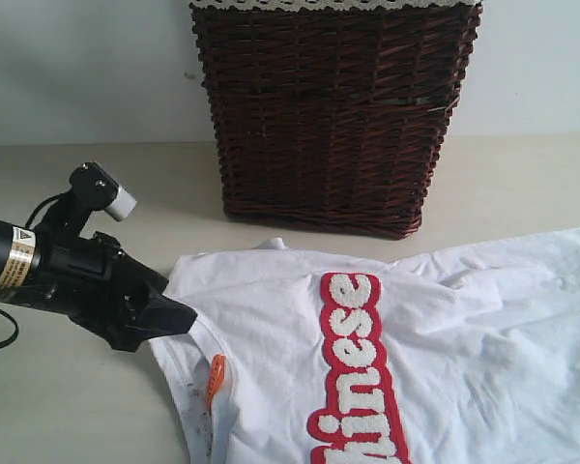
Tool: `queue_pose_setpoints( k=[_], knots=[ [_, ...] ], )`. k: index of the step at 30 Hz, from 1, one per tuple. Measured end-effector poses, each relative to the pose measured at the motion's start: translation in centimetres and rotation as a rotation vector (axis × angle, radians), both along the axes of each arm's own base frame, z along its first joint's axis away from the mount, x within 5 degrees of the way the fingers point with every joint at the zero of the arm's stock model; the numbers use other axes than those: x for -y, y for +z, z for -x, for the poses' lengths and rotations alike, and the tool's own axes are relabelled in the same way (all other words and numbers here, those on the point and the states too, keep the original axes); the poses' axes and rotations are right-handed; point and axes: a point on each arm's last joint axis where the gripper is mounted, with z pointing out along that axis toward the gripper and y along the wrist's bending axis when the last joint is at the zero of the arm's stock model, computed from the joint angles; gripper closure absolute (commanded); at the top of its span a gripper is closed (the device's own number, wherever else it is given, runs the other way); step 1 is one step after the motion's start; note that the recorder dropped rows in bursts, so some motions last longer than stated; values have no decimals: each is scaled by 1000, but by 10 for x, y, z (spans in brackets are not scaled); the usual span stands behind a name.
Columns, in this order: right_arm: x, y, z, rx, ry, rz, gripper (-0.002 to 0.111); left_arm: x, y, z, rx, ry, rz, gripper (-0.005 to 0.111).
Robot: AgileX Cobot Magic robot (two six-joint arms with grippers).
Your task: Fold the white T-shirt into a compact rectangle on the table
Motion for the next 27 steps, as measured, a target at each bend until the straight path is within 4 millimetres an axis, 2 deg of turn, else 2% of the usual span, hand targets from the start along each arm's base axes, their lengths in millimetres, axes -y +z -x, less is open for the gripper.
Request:
queue_pose_setpoints(
  k=[2,6,9,13,15,17,20,23,27],
  knots=[
    [0,0,0,0,0,0,85,4,6,-3,30,-25,42,48],
    [0,0,0,0,0,0,85,15,15,-21,187,-90,57,68],
    [0,0,0,0,0,0,85,25,3,-35,275,-166,-28,71],
    [0,0,0,0,0,0,85,34,-2,-61,342,-197,-63,72],
    [0,0,0,0,0,0,85,39,-4,-74,356,-196,-58,78],
    [0,0,0,0,0,0,85,44,-14,-83,347,-200,-65,90],
    [0,0,0,0,0,0,85,50,-34,-86,322,-241,-109,106],
    [0,0,0,0,0,0,85,54,-48,-81,285,-289,-141,107],
    [0,0,0,0,0,0,85,58,-49,-73,170,-282,-66,107]
  ],
)
